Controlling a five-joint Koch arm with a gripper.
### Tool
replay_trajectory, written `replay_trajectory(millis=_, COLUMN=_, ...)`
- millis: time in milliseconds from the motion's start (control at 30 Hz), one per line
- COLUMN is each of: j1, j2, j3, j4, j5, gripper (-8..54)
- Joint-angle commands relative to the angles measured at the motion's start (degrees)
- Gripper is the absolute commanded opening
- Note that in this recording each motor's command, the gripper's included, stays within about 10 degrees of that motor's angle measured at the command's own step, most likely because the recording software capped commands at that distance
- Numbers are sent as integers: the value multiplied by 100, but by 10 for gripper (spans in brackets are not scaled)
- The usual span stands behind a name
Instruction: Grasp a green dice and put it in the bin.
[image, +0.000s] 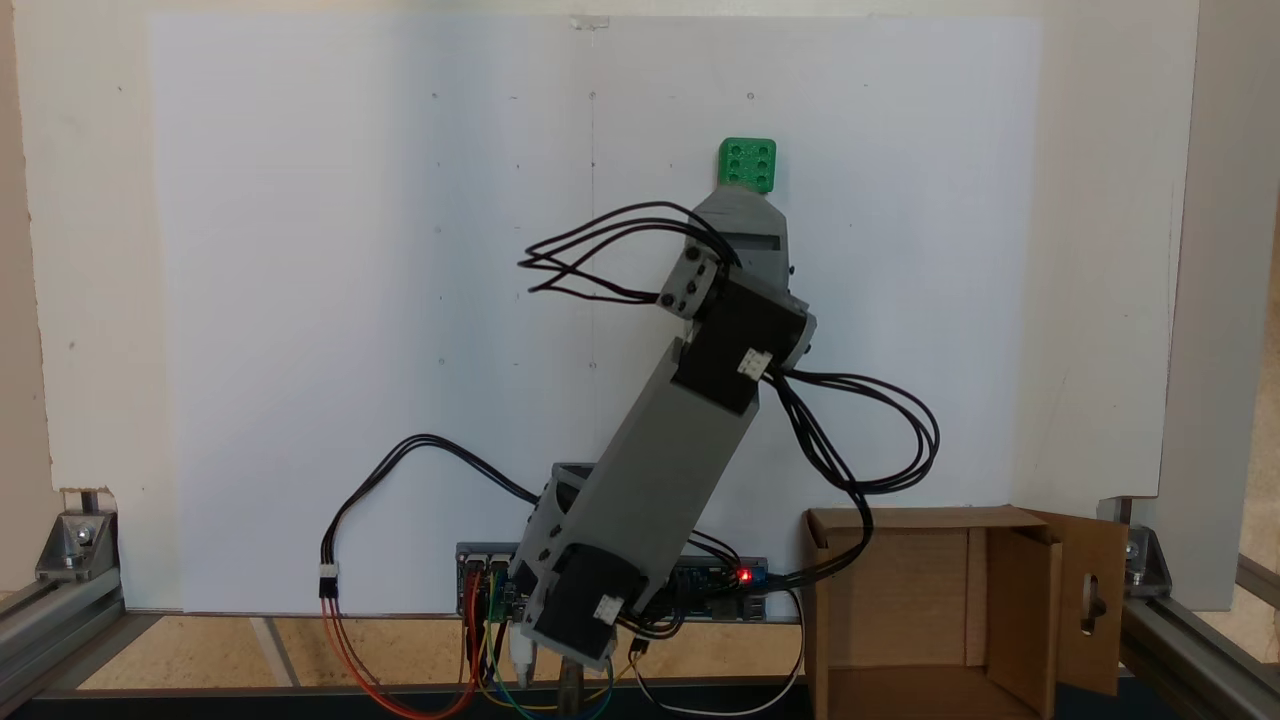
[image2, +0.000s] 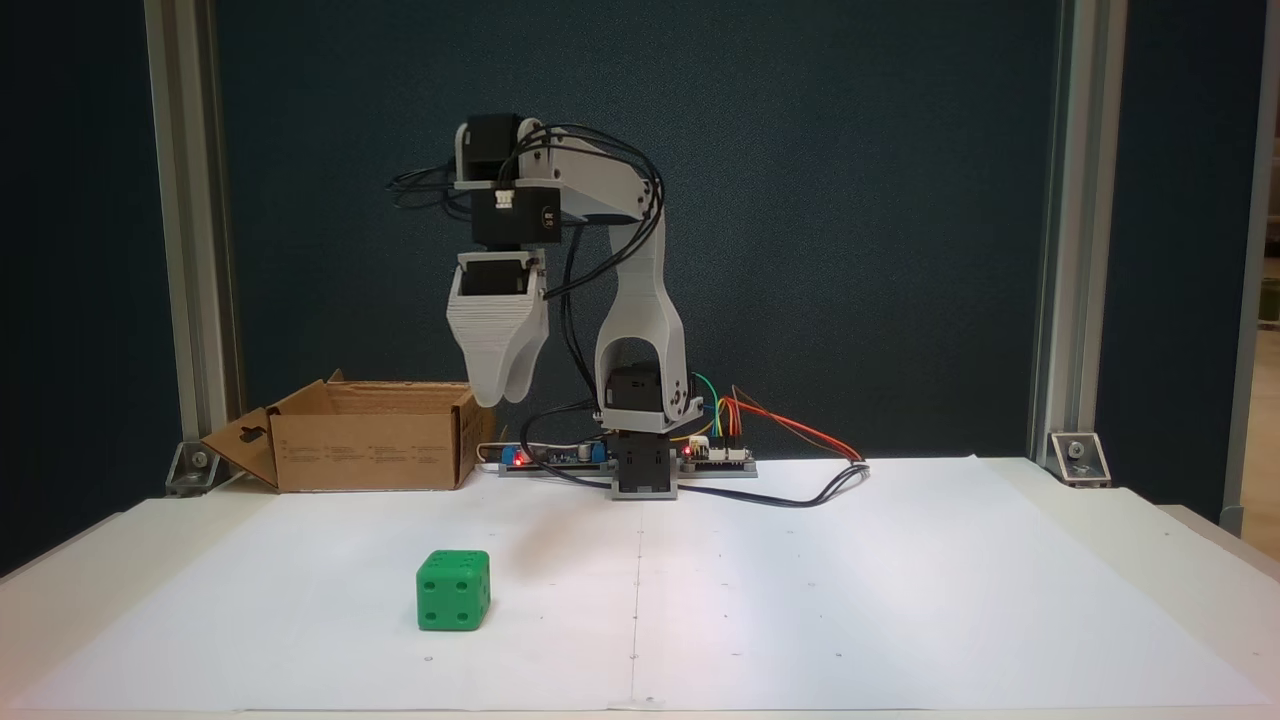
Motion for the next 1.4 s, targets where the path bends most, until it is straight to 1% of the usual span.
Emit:
replay_trajectory(millis=0, j1=-53, j2=-97, j3=-501, j4=255, j5=-396, gripper=467)
replay_trajectory(millis=300, j1=-62, j2=-1099, j3=-1415, j4=246, j5=-360, gripper=467)
replay_trajectory(millis=433, j1=-123, j2=-1380, j3=-1652, j4=97, j5=-97, gripper=464)
replay_trajectory(millis=633, j1=-185, j2=-1556, j3=-1661, j4=-220, j5=176, gripper=460)
replay_trajectory(millis=933, j1=-158, j2=-1995, j3=-1705, j4=-413, j5=167, gripper=460)
replay_trajectory(millis=1367, j1=-88, j2=-2224, j3=-1696, j4=-914, j5=202, gripper=461)
